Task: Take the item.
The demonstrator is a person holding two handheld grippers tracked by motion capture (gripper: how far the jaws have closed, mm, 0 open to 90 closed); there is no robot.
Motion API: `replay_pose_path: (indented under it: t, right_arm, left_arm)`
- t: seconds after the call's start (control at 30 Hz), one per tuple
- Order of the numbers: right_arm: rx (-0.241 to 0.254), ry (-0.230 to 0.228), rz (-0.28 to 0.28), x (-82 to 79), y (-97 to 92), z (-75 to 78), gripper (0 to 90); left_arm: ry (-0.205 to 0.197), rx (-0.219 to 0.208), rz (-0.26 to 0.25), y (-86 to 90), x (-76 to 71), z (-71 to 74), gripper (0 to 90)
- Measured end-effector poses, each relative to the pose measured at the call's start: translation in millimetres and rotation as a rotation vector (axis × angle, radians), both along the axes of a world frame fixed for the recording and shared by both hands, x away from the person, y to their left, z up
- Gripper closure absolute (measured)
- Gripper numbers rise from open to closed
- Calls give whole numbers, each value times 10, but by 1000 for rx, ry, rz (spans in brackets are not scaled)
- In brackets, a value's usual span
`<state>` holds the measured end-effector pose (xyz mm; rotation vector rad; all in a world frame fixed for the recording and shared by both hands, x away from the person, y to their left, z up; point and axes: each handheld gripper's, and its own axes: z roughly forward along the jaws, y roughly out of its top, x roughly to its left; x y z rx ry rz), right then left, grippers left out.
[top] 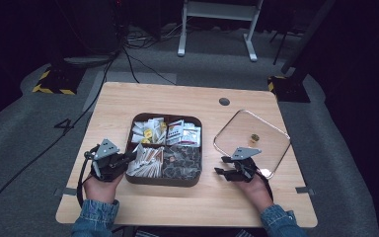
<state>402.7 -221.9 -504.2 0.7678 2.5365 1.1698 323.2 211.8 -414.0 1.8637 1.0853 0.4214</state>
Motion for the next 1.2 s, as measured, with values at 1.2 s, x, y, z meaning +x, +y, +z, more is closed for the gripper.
replay_pose_path:
  t: [1.2]
  right_arm:
    - [0, 1, 0, -1, 0, 0, 428]
  left_arm:
    - [-65, 30, -299, -678, -306, 311, 859]
